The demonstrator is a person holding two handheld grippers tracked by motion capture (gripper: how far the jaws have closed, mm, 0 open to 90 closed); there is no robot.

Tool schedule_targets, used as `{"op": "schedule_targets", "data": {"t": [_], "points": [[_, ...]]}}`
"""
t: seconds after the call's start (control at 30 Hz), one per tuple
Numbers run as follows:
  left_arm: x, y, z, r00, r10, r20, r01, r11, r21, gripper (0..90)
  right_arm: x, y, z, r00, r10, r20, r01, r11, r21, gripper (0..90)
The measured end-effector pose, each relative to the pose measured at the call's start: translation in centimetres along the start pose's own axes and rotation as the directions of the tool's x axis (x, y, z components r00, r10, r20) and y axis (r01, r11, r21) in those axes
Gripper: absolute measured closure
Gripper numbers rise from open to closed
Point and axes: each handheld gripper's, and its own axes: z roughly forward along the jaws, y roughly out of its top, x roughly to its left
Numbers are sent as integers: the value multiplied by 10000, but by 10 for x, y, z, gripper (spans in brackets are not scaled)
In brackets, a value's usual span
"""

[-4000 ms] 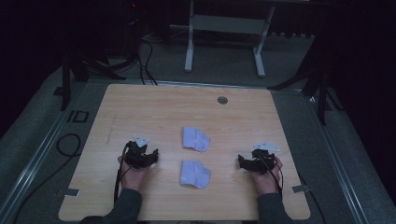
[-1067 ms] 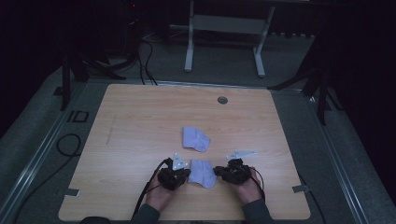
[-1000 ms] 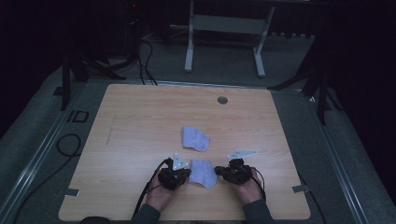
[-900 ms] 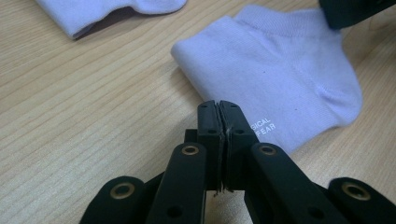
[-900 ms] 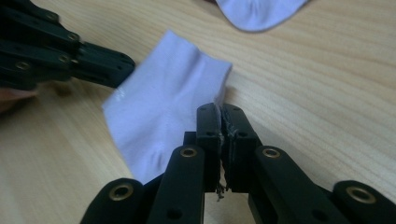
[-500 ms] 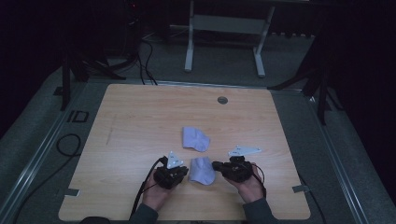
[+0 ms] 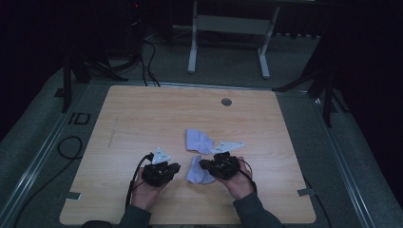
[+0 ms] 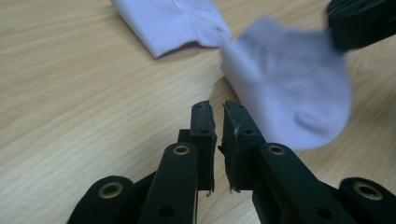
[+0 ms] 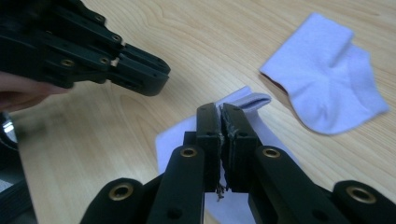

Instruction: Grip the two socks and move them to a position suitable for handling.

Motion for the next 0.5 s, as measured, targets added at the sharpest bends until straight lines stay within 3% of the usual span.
{"op": "schedule_targets", "data": {"t": [0.17,0.27,0.37,0.5], "points": [[0,3,-9,9998,110,-192,-116,9995,-283,836,6,14,19,9995,-289,-112,292,9990,339,860],[1,3,-14,9992,120,-382,-138,9989,-452,842,7,20,30,9974,-406,-589,423,9987,283,746],[3,2,-17,9987,80,-500,-105,9988,-485,844,1,23,23,9968,-149,-786,115,9990,-435,714],[2,3,-17,9989,103,-463,-125,9988,-467,844,-6,19,15,9988,-80,-483,59,9991,-424,724]]}}
